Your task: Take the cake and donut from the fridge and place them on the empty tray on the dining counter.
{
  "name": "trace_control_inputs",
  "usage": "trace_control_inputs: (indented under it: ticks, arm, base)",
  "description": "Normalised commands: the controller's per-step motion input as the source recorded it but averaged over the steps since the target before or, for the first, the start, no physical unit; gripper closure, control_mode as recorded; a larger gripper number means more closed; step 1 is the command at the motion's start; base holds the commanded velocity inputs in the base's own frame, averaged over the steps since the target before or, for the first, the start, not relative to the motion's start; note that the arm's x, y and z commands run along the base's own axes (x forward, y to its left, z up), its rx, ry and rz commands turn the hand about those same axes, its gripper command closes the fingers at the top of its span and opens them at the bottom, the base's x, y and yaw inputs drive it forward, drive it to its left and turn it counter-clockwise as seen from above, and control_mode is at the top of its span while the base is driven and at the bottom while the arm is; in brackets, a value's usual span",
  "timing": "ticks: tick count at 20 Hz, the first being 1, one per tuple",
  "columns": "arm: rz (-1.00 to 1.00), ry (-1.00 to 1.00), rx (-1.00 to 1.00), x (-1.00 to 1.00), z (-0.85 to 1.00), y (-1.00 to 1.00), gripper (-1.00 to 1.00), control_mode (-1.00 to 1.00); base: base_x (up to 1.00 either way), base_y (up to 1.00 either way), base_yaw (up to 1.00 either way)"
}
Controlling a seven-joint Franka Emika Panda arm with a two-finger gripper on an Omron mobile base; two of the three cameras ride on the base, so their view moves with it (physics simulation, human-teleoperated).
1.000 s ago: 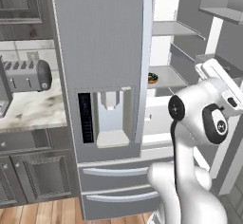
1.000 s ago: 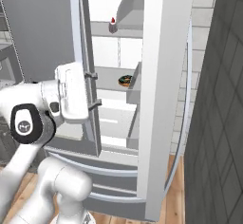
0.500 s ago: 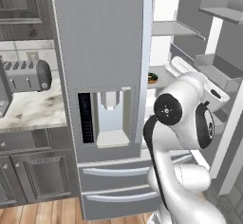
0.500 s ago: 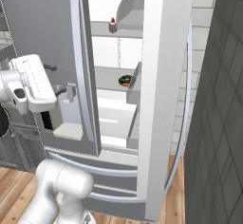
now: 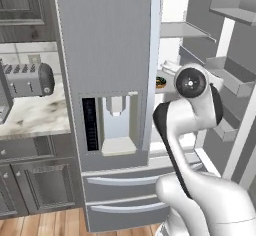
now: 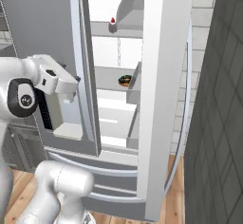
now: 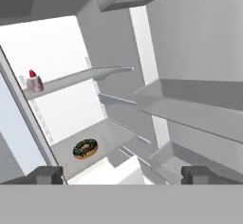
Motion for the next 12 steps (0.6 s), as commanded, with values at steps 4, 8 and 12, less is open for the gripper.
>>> trace_control_inputs:
  ticks: [4, 8, 12]
  arm:
    - [0.13, 0.25, 0.00, 0.68, -0.04, 0.22, -1.00, -1.00]
    - [0.15, 0.30, 0.02, 0.67, -0.10, 0.19, -1.00, -1.00]
    - [0.21, 0.27, 0.05, 0.55, -0.22, 0.28, -1.00, -1.00]
  base:
    - [0.00, 0.00, 0.00]
    - [0.00, 0.00, 0.00]
    - [0.00, 0.00, 0.00]
